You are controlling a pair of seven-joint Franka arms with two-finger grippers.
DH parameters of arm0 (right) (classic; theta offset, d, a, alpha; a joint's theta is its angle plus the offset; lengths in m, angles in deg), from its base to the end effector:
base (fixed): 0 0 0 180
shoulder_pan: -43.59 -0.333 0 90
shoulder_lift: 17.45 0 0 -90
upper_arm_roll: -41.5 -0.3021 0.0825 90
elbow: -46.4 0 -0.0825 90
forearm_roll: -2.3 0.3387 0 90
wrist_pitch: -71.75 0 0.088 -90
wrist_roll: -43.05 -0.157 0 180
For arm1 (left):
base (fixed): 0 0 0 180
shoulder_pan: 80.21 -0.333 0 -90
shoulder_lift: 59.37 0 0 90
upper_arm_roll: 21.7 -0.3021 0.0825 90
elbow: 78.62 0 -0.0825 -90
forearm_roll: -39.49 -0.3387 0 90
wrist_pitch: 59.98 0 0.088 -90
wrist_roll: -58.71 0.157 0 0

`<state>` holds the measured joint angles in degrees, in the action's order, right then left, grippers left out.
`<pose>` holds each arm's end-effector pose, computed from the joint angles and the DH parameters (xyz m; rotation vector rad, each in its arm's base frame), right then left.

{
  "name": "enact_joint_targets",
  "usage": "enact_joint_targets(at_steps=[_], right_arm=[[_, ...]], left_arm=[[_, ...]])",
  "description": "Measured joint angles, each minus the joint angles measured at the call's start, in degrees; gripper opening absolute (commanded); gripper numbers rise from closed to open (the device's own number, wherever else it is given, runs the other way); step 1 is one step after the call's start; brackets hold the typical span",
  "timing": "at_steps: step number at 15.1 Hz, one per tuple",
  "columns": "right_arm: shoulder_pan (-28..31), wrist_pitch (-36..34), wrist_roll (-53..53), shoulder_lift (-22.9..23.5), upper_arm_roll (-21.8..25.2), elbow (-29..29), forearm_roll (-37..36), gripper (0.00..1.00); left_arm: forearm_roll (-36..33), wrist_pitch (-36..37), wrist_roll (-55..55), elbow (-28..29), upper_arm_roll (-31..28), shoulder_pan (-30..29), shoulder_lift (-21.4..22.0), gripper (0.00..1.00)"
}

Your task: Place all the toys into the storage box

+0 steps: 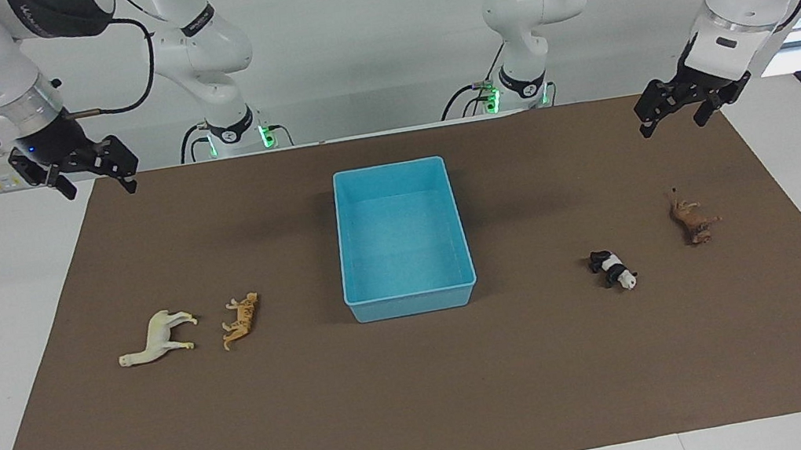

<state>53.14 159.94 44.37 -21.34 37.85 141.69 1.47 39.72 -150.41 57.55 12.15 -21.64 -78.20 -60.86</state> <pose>0.4788 -0.0509 0.5525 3.1226 -0.1254 -0.0895 0.5146 -0.0192 0.5422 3.1380 -0.0248 -0.0503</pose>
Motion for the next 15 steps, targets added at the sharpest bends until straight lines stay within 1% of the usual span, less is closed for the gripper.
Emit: enact_joint_targets(at_steps=[4,9,10,13,15], right_arm=[[0.0,0.0,0.0,0.0,0.0,0.0,0.0,1.0],[0.0,0.0,0.0,0.0,0.0,0.0,0.0,1.0],[0.0,0.0,0.0,0.0,0.0,0.0,0.0,1.0],[0.0,0.0,0.0,0.0,0.0,0.0,0.0,1.0],[0.0,0.0,0.0,0.0,0.0,0.0,0.0,1.0]], left_arm=[[0.0,0.0,0.1,0.0,0.0,0.0,0.0,1.0],[0.0,0.1,-1.3,2.0,0.0,0.0,0.2,1.0],[0.0,-1.3,-3.0,2.9,0.0,0.0,0.3,1.0],[0.0,-11.1,-5.7,8.9,-0.4,-0.3,1.0,1.0],[0.0,-14.8,-5.9,11.8,-0.9,-1.2,0.5,1.0]])
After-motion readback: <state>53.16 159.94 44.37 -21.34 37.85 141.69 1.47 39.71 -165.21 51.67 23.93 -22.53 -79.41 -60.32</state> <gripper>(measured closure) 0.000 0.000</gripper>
